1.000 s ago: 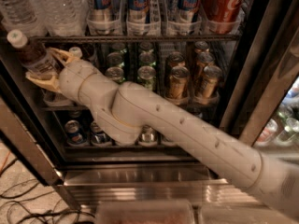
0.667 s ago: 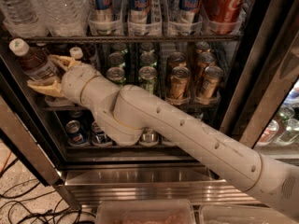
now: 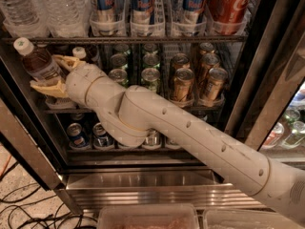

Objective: Pick blue plastic bottle from middle shelf of fridge

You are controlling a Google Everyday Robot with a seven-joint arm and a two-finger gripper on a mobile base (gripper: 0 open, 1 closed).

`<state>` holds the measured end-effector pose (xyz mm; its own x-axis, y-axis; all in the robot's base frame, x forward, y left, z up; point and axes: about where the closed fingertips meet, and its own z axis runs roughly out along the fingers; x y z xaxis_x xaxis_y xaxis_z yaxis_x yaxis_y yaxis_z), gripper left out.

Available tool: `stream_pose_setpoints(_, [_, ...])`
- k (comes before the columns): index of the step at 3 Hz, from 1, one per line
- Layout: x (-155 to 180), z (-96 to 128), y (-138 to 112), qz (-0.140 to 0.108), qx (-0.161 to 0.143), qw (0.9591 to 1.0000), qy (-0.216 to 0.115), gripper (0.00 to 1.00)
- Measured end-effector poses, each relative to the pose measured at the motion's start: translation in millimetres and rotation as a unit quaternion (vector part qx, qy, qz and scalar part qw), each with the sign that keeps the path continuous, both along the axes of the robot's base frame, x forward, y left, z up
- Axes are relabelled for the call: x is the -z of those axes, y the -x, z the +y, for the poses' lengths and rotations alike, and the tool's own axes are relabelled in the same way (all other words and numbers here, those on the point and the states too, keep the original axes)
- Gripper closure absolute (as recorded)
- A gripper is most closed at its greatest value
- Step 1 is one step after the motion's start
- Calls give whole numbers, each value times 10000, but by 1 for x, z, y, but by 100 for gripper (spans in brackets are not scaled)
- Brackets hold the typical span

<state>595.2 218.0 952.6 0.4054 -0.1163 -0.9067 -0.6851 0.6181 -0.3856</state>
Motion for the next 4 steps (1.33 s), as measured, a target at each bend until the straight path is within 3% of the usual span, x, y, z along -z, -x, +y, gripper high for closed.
stream_pose_setpoints(1, [3,3,-6,-157,-122,9998,-97,100])
stream_pose_setpoints(2, [23,-3,13,20,-348,9994,83,100])
stream_pose_setpoints(3, [25,1,62,441,-582,9966,370,100])
stream_pose_setpoints(4, [29,1,62,441,-583,9966,370,100])
